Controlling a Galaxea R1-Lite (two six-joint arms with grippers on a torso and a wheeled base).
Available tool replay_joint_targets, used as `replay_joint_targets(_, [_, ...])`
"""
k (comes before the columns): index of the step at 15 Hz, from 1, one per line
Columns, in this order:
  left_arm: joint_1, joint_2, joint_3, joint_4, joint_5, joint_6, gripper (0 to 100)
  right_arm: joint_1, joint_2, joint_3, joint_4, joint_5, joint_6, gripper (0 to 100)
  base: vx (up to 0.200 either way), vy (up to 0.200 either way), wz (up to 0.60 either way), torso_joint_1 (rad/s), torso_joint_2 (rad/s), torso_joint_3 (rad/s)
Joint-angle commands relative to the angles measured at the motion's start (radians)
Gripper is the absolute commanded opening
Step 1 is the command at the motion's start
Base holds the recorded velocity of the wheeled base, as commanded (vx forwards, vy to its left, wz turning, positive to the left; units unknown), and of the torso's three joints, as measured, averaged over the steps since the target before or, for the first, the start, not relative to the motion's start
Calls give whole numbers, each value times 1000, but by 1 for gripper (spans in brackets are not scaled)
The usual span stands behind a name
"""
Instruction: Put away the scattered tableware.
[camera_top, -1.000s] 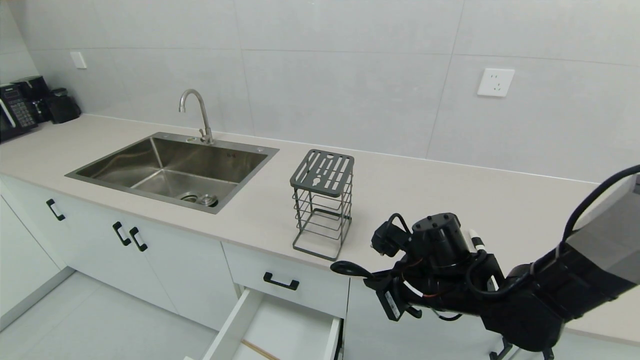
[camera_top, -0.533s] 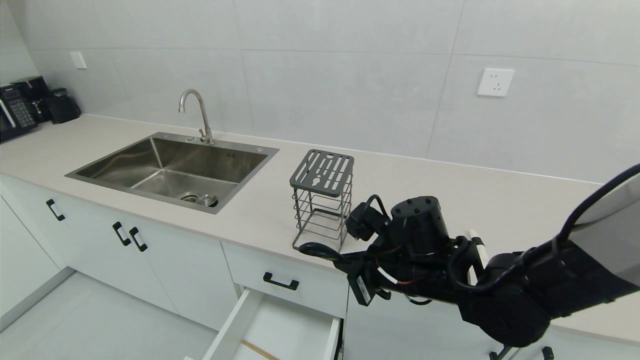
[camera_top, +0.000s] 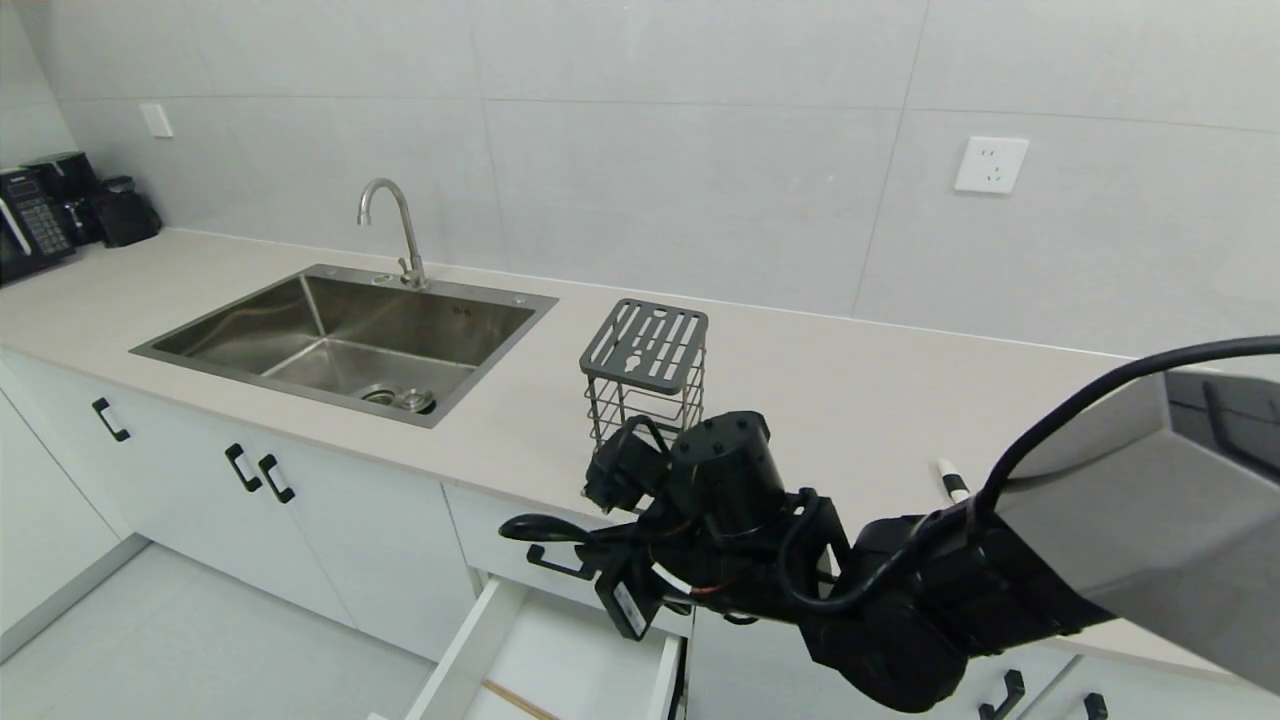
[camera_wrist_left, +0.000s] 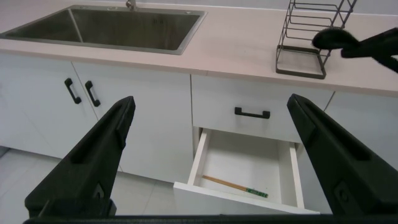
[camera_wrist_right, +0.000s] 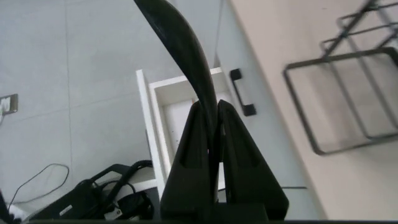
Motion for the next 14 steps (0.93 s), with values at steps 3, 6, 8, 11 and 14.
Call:
replay_joint_targets(3, [0,1,0,0,0,0,100,62,107,-44,-5,5,-152,0,0,0,0,0,0,0])
replay_joint_targets(6, [0,1,0,0,0,0,100,65,152,-130,1,13,-189,0,0,0,0,0,0,0])
replay_joint_targets(8, [1,1,0,0,0,0,100,67,166,-142,1,14,-187,0,0,0,0,0,0,0])
replay_joint_targets(11, [1,1,0,0,0,0,100,68,170,-131,1,16,-187,0,0,0,0,0,0,0])
replay_joint_targets(14, [1,1,0,0,0,0,100,71,173,-134,-2,16,-187,0,0,0,0,-155,312,152])
